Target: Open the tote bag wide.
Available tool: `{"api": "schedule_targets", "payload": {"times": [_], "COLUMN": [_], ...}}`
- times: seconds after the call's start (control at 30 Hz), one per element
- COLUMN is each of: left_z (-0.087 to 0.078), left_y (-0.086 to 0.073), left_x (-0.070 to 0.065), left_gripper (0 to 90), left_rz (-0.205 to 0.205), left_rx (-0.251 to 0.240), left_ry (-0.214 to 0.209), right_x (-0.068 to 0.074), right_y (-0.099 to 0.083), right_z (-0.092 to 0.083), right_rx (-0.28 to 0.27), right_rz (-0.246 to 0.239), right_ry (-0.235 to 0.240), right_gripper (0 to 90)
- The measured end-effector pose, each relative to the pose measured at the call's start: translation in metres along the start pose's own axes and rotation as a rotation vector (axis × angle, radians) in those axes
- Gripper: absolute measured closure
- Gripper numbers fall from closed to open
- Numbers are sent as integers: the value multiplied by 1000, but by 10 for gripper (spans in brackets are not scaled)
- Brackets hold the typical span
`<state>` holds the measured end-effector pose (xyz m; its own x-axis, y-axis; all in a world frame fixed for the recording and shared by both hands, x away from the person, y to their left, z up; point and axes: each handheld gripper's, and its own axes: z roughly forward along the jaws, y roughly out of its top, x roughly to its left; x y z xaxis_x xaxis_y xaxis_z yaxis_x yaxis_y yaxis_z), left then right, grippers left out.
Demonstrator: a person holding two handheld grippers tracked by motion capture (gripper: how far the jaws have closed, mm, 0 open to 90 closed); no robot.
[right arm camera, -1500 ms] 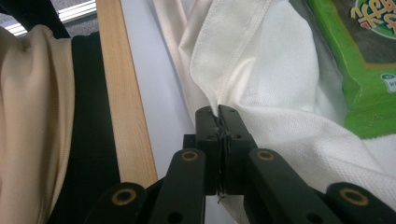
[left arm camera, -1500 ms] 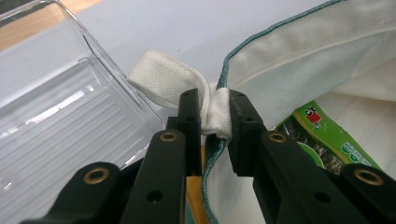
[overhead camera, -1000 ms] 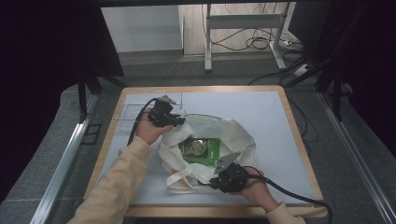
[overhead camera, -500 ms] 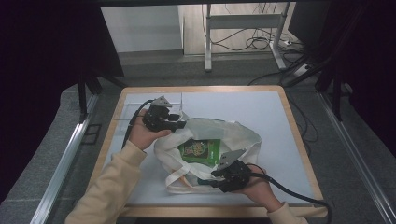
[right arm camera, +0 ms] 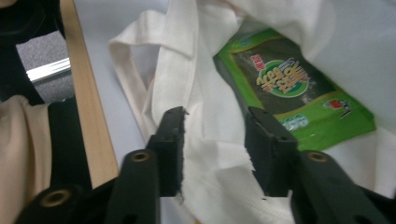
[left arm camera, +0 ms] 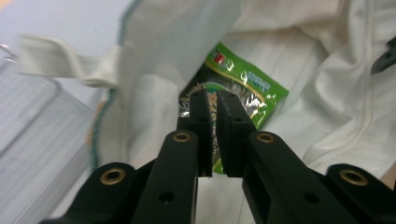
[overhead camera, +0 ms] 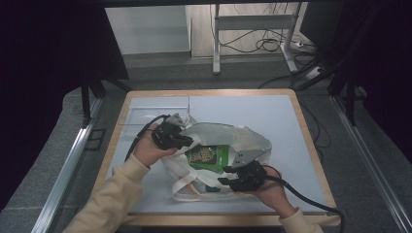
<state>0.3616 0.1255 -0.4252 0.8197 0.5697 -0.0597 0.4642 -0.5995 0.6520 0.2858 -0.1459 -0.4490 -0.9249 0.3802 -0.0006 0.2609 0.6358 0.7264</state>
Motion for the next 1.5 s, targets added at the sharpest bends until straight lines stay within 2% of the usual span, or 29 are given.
{"api": "schedule_targets", "payload": {"times": [0.03,0.07,0.1,0.13,0.17,0.3,0.4,0.47,0.5,0.63,0.67,0.73,0.83,0.9,1.07,1.1,1.13,1.2,1.23,1.27,1.3,1.33,1.43,1.5], "left_z": [0,4,8,12,19,29,36,44,44,51,52,56,58,60,68,71,73,76,76,76,77,77,80,83], "left_y": [0,1,3,4,7,10,11,13,13,18,19,20,19,19,19,19,20,19,19,19,19,19,19,20], "left_x": [0,0,1,1,1,-1,-3,-3,-3,-3,-3,0,1,2,5,5,5,5,3,3,3,3,2,3], "left_gripper": [865,865,869,873,875,884,890,896,899,900,900,900,900,900,900,900,900,900,900,900,900,900,900,900], "left_rz": [0,6,29,26,30,38,42,61,61,66,65,51,52,50,45,48,53,61,70,70,75,75,88,91], "left_rx": [0,23,57,70,99,126,151,196,196,248,254,259,274,286,308,316,326,332,335,335,332,332,341,343], "left_ry": [0,0,1,0,1,-8,-2,34,34,63,68,65,65,67,79,83,90,110,134,134,163,163,229,239], "right_x": [0,-1,-1,0,1,1,-2,-3,-4,-6,-7,-7,-6,-6,3,6,6,9,9,9,10,11,13,16], "right_y": [0,1,4,10,14,25,29,31,32,33,33,31,28,27,26,26,26,24,24,24,24,24,23,22], "right_z": [0,0,1,4,6,18,27,32,34,39,44,49,57,59,71,75,75,76,76,76,75,75,76,76], "right_rx": [0,1,14,32,31,59,73,83,87,88,105,139,187,198,230,245,245,250,252,252,252,254,265,270], "right_rz": [0,2,-2,-34,-40,-49,-37,-29,-27,-12,-2,-5,-17,-20,-38,-58,-58,-57,-55,-55,-71,-72,-89,-96], "right_ry": [0,-4,-13,-37,-37,-56,-58,-66,-72,-72,-78,-77,-94,-90,-24,-14,-14,23,29,29,42,49,78,78], "right_gripper": [595,623,640,661,669,678,683,689,695,737,796,856,884,886,887,889,889,892,892,892,893,893,893,893]}}
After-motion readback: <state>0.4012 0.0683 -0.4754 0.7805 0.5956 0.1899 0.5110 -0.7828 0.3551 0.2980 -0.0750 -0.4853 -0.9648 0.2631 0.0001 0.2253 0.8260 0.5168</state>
